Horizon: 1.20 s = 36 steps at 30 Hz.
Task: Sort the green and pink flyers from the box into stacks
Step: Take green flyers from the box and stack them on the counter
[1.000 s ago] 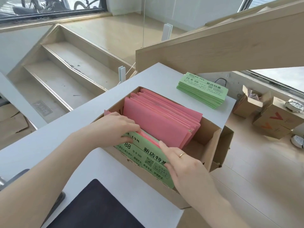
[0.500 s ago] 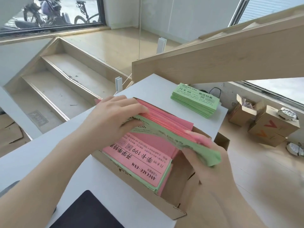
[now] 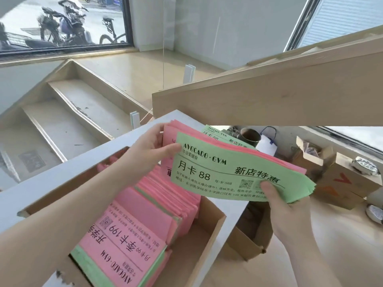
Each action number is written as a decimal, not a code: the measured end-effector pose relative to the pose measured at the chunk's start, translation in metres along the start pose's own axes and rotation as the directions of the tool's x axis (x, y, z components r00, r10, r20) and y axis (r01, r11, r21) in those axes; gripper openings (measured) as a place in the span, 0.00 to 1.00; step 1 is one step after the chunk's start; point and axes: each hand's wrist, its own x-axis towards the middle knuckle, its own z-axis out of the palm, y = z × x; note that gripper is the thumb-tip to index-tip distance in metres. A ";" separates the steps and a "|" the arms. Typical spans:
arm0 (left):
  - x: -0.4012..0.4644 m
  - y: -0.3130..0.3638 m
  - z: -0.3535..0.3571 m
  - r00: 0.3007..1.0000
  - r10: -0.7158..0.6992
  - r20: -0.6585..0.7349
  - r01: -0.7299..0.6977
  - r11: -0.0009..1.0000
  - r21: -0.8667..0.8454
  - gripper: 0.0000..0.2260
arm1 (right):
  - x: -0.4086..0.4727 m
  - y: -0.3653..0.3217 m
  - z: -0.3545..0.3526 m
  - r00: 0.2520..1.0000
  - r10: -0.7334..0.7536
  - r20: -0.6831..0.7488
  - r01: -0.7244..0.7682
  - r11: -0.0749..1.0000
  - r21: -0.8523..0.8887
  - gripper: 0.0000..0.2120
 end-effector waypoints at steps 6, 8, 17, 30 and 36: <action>0.065 -0.026 0.021 0.992 -0.087 0.086 0.079 0.992 0.096 0.18 | 0.047 0.055 -0.018 0.998 0.048 -0.050 -0.053 0.992 -0.112 0.22; 0.081 -0.038 0.024 0.994 -0.101 0.043 0.089 0.973 0.215 0.15 | 0.055 0.075 -0.022 0.996 0.061 -0.069 -0.068 0.992 -0.108 0.11; 0.124 -0.087 0.022 0.895 -0.446 -0.007 0.385 0.765 0.517 0.17 | 0.063 0.154 -0.036 0.930 0.281 0.238 -0.258 0.958 -0.122 0.22; 0.131 -0.104 0.028 0.738 -0.674 -0.012 0.673 0.735 0.077 0.31 | 0.079 0.155 -0.004 0.904 0.180 0.389 -0.181 0.983 -0.032 0.12; 0.130 -0.103 0.022 0.723 -0.691 0.021 0.673 0.711 0.205 0.19 | 0.076 0.155 -0.012 0.946 0.193 0.261 -0.177 0.981 -0.083 0.13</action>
